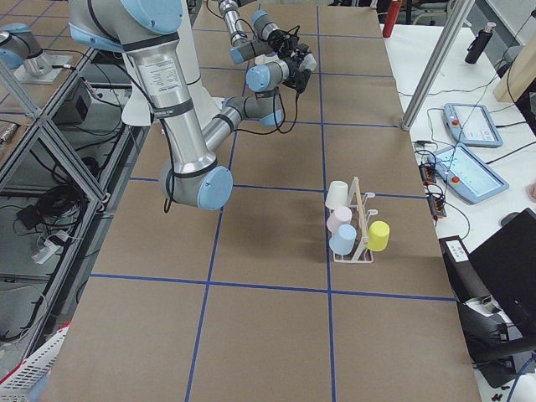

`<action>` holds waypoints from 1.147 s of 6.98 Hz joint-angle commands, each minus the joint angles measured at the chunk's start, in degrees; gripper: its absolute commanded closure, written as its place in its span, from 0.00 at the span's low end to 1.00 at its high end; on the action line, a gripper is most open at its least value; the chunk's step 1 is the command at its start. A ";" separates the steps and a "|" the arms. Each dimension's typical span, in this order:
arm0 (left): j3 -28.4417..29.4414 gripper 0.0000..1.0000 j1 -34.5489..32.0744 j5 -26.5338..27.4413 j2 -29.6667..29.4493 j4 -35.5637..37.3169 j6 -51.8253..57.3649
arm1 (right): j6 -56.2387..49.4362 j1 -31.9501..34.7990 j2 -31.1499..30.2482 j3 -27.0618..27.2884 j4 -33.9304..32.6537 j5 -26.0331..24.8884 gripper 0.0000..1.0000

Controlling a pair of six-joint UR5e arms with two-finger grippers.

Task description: Transfer IKEA cup to right arm and place on rack

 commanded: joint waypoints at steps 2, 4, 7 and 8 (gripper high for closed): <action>0.01 1.00 0.95 0.23 -0.37 0.00 1.20 | 0.09 0.04 -0.01 -0.25 0.00 0.00 0.01; -0.08 1.00 1.21 0.23 -0.37 0.09 1.21 | 0.09 0.12 -0.01 -0.25 0.00 0.00 0.01; 0.01 1.00 1.65 0.66 -0.63 0.09 1.12 | 0.09 0.04 0.07 -0.25 0.09 0.00 0.52; -0.08 0.02 1.57 0.58 -1.24 0.09 1.20 | 0.17 0.12 0.07 -0.25 0.09 0.00 0.96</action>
